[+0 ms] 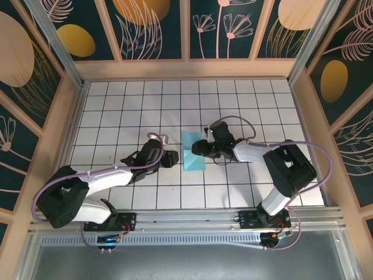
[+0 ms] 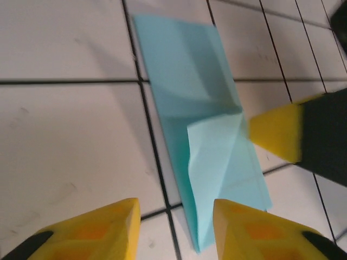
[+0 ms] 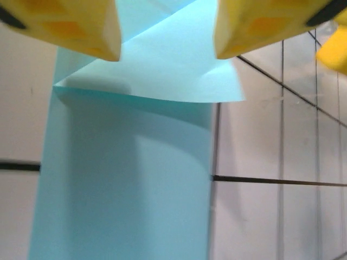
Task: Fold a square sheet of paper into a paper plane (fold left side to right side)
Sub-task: Fold the triangle a second time at the center of the table, then turn over the paper at the center of the table.
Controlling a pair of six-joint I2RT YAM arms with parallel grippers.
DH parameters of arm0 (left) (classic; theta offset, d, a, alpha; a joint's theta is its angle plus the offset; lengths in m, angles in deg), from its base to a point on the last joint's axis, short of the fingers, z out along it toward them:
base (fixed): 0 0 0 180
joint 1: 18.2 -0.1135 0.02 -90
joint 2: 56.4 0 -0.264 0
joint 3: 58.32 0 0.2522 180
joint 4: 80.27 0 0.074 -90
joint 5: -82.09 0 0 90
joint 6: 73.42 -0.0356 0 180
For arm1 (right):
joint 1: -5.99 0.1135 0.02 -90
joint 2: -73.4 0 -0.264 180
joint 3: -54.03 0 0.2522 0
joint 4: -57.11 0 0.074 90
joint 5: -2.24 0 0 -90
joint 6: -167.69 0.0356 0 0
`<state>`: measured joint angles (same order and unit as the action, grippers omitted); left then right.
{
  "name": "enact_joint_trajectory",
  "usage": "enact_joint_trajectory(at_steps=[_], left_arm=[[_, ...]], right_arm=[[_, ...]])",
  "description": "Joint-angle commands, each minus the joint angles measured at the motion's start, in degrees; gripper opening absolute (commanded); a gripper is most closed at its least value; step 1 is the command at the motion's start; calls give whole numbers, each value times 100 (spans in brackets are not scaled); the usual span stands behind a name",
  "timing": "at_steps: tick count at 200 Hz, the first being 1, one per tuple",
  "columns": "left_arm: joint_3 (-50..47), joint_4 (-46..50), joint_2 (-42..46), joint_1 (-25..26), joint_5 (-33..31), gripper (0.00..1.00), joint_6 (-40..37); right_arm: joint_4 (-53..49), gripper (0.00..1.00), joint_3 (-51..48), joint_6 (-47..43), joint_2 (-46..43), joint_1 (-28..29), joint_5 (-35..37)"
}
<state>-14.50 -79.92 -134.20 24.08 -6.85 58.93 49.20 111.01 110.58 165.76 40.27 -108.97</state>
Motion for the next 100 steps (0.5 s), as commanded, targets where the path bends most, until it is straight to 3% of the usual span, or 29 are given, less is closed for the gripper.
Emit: enact_joint_trajectory(at_steps=[1, 39, 76, 100], left_arm=[[-13, -476, -1, -266, -26, 49, 415], [251, -1073, -583, -346, 596, 55, 411], [646, -1311, -1236, -348, 1337, 54, 93], [930, -1116, -1574, -344, 1402, 54, -90]], right_arm=[[31, 65, -179, -56, -598, -108, 497], [426, 80, -769, 98, -1330, -385, 485], [1143, 83, -1395, 464, -1651, -723, -101], [1223, 83, -1535, 521, -1685, -751, -160]])
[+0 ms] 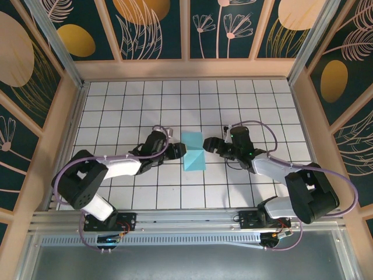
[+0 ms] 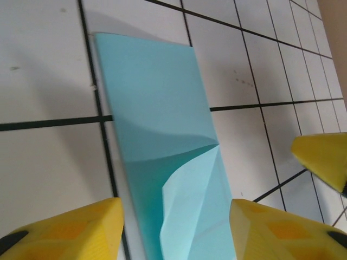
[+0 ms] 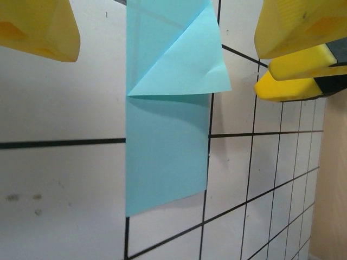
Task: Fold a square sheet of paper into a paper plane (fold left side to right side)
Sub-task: Turn over the paper at the center of the table.
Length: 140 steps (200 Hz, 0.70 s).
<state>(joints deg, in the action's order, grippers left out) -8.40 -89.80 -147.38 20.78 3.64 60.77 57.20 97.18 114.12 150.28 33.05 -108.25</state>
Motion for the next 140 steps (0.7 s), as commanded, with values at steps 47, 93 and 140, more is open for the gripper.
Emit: enact_joint_trajectory(at_steps=[47, 93, 140], left_arm=[[585, 66, -690, -18, 240, 54, -400], [611, -175, -1029, -11, 373, 40, -301], [542, -274, -945, -12, 328, 8, -264]], right_arm=[[141, 83, -135, 6, -181, -78, -201], [118, 79, -114, -114, -131, -173, -329], [356, 74, -106, -110, 45, -206, -627]])
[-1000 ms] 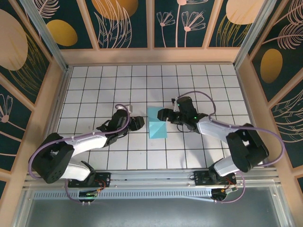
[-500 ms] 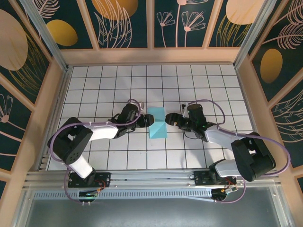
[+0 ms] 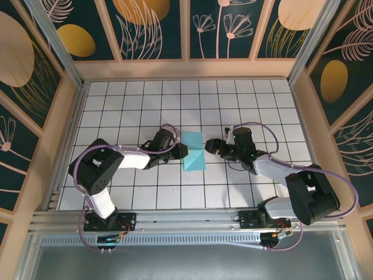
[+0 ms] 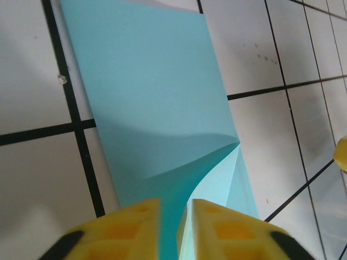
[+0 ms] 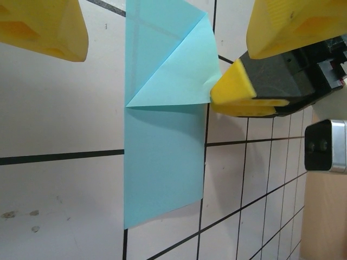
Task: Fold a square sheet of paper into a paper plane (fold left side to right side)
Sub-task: Turn over the paper at the center of the table.
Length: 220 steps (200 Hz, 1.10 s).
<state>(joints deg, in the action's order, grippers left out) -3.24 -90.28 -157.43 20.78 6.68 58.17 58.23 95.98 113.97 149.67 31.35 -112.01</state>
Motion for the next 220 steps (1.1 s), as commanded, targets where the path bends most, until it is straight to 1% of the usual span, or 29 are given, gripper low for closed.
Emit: enact_joint_trajectory(at_steps=[1, 12, 26, 29, 50, 80, 102, 175, 220], left_arm=[[21, -225, 68, -13, 21, 7, -3], [-15, -249, 169, -8, -54, 0, 5], [-127, -362, 251, -8, -155, 0, 62], [-157, -392, 407, -14, -185, 0, 74], [-433, -688, 713, -9, -394, 0, 252], [-892, -1206, 1108, -14, -672, 0, 571], [-1068, -1297, 1298, -13, -840, 0, 659], [-1238, -1402, 1348, -9, -844, 0, 716], [-1328, -1427, 1393, -18, -894, 0, 723]], right_arm=[[258, 74, 13, -98, 107, -38, -258], [337, 72, 24, -81, 174, -40, -342], [463, 70, 12, -55, 250, -34, -432], [492, 70, 12, -44, 266, -40, -447], [763, 68, 12, 48, 385, -34, -610], [1298, 69, -41, 260, 478, 19, -625], [1544, 70, 40, 313, 629, 137, -591], [2123, 71, 650, 695, 1635, 534, -405], [2378, 71, 905, 958, 2157, 566, -405]])
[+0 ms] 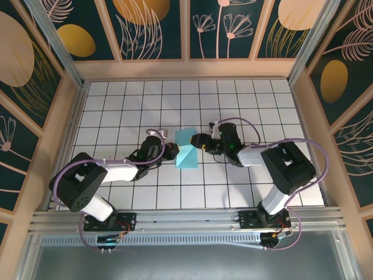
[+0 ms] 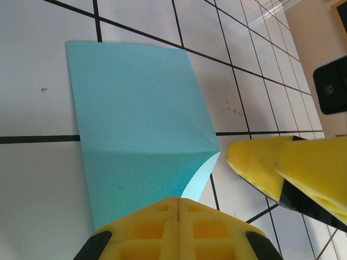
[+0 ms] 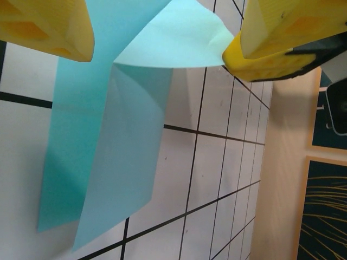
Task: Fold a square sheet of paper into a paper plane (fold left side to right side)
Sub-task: Turn over the paper at the center of the table.
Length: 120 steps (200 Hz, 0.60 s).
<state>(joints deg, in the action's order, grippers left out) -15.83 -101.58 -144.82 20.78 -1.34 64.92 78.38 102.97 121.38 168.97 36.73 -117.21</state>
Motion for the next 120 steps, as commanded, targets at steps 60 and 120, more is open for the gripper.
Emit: enact_joint_trajectory(at_steps=[60, 120], left_arm=[[-126, -316, 136, -12, -141, 0, 58], [-95, -183, -141, -10, -296, 0, 163]], right_arm=[[591, 69, 454, 398, 702, 255, -56], [717, 64, 468, 445, 841, 307, -131]])
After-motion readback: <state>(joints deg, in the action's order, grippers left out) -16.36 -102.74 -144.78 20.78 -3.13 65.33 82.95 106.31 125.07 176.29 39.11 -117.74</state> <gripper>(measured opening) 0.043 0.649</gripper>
